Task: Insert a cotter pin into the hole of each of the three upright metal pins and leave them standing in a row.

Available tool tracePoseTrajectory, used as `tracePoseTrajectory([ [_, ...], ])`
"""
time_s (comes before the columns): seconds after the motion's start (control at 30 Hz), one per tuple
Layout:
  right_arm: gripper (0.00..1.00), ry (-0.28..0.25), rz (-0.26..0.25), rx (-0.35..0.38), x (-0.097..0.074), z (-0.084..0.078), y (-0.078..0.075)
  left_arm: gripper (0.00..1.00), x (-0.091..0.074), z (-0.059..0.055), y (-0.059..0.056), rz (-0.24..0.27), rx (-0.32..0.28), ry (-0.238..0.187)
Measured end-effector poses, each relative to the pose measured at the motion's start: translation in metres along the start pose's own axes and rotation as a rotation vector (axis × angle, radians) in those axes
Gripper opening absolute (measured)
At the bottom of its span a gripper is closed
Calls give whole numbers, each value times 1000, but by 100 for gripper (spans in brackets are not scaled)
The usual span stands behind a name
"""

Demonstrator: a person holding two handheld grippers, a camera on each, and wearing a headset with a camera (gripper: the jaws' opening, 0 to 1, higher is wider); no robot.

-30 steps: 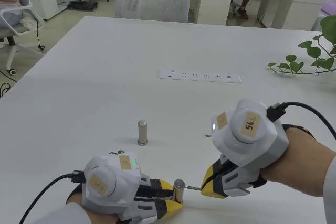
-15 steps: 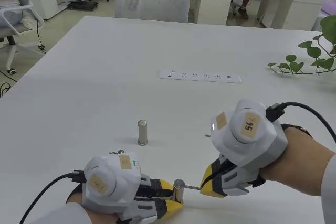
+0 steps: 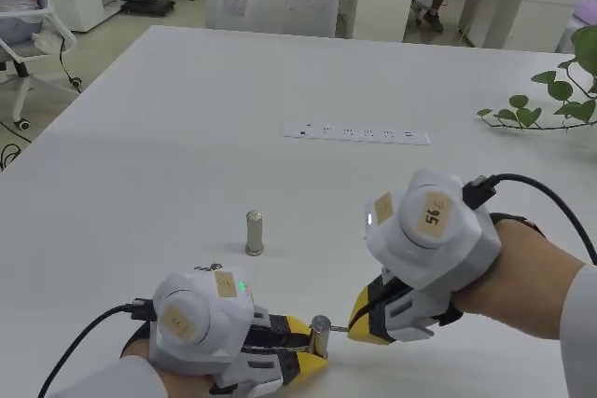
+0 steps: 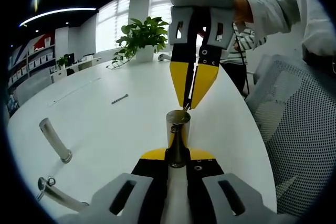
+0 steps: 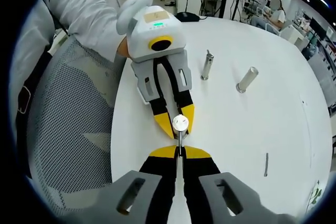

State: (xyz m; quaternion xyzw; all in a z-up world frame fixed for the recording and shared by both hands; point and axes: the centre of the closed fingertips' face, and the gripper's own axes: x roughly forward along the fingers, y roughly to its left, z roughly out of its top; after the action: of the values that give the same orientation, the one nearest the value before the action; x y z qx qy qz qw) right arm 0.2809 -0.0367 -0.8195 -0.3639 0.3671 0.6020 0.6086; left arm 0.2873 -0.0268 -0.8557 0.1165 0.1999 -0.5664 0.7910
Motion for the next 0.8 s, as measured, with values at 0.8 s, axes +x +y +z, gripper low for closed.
tracePoseTrajectory([
  [0.8, 5, -13, 14, -39, 6, 14, -1, 11, 1, -1, 0, 0, -3, -2],
])
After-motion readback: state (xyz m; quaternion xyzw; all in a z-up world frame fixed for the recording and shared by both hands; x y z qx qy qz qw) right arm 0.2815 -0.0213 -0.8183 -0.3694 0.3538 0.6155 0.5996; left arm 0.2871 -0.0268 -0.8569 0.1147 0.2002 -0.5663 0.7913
